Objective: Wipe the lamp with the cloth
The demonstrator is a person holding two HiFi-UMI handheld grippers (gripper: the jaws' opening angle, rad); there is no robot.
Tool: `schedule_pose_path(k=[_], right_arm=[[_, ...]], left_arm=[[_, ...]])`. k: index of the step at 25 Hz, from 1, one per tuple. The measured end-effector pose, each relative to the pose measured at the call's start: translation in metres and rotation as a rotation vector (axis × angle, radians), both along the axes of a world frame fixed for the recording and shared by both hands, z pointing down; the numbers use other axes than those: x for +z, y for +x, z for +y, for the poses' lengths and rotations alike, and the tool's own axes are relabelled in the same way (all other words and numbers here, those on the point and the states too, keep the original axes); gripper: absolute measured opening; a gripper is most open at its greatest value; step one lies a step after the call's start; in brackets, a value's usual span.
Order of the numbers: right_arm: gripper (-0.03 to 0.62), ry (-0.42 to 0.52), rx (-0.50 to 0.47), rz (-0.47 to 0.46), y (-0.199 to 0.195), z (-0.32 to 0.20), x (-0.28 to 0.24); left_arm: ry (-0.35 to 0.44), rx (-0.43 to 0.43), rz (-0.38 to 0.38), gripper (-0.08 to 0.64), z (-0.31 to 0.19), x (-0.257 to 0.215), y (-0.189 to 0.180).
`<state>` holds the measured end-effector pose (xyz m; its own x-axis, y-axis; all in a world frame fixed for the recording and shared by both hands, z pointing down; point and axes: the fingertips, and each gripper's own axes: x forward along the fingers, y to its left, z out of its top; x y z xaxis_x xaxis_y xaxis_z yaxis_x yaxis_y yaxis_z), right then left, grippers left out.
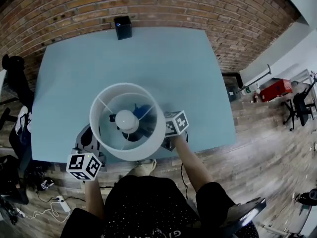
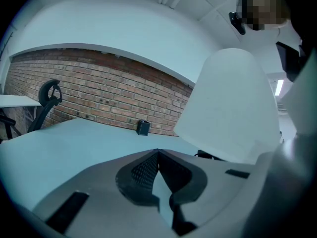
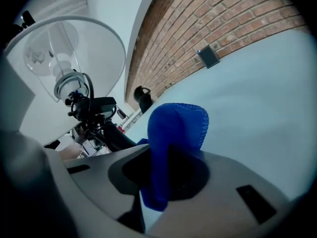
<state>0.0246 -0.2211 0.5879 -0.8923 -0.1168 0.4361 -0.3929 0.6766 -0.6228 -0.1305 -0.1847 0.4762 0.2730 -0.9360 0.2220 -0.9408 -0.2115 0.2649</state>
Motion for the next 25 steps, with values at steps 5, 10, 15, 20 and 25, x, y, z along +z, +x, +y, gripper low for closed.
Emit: schedule_pose_path(k=[5, 10, 15, 20, 25], right_arm=[[0.074, -0.044, 0.081, 0.069, 0.021, -0.002, 0.012], [0.074, 0.047, 0.319, -0.031, 0.058, -0.01, -0.023], [0.074, 0.363, 0.584, 0.05, 0.121, 0.008, -0.066], [0.074, 0.676, 0.765, 0.072, 0.153, 0.052, -0.131], [0.074, 0.871, 0.852, -0.031, 0.149, 0.105, -0.179]], left_arm=[[0.007, 0.04, -0.001, 0.009, 0.009, -0.004, 0.01], [0.052, 0.043, -0.027, 0.009, 0.015, -0.021, 0.005], [0.063, 0.049, -0.005, 0.009, 0.04, -0.026, 0.001], [0.067, 0.092, -0.009, 0.009, 0.068, -0.026, 0.011], [0.058, 0.14, -0.033, 0.009, 0.091, -0.023, 0.017]])
